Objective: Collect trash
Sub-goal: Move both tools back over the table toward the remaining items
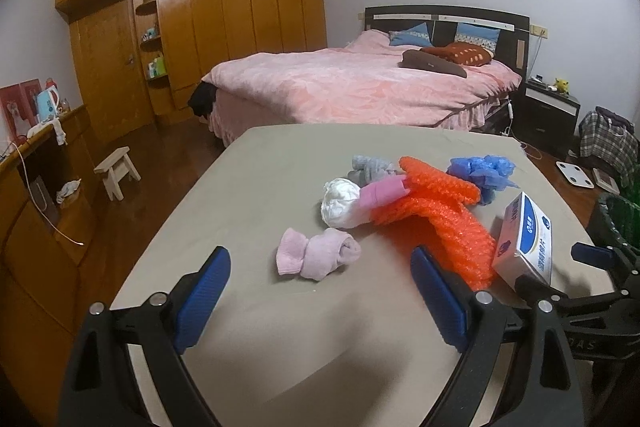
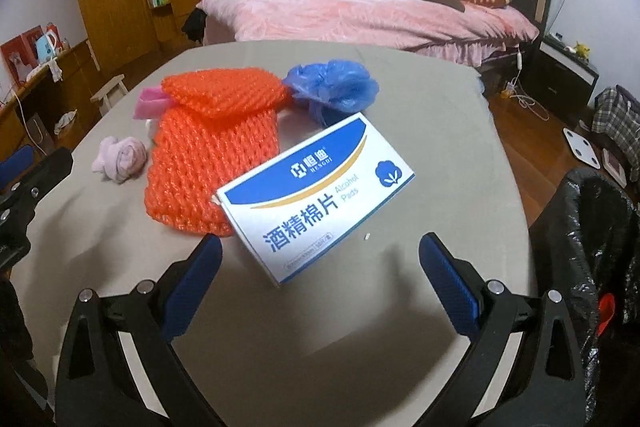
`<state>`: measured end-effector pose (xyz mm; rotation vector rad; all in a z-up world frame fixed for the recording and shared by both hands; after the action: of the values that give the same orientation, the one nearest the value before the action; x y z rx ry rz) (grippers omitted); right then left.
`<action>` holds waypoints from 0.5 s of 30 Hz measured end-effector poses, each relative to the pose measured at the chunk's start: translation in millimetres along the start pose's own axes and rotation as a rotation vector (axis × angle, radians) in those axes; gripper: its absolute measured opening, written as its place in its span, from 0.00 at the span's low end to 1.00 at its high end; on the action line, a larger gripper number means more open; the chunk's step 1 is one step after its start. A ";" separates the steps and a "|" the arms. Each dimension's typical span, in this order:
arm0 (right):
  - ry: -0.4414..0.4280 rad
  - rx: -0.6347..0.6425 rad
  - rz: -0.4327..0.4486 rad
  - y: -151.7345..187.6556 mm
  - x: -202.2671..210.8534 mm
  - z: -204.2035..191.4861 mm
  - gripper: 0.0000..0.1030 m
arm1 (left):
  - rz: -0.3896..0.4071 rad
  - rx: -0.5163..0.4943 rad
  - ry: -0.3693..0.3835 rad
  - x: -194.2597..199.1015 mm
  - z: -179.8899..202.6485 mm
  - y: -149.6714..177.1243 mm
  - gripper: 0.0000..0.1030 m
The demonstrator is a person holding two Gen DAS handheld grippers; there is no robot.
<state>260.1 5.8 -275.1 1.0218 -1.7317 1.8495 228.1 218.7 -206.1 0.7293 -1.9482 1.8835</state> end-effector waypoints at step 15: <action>0.142 -0.017 -0.002 2.4 11.3 64.8 0.93 | -0.025 -0.010 0.024 -5.7 17.6 4.9 0.87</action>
<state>266.1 -59.6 -270.9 0.8633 -1.6600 1.8546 231.9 201.9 -214.5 0.7208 -1.9236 1.8587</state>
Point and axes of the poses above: each gripper's, at about its wrist camera, not at the fingertips, and x roughly against the way its jaws point, z to its right, y to its underside, the point moved 9 cm from there along -x, roughly the way its jaws point, and after that the axes turned 1 degree about y, right-handed, at the moved point
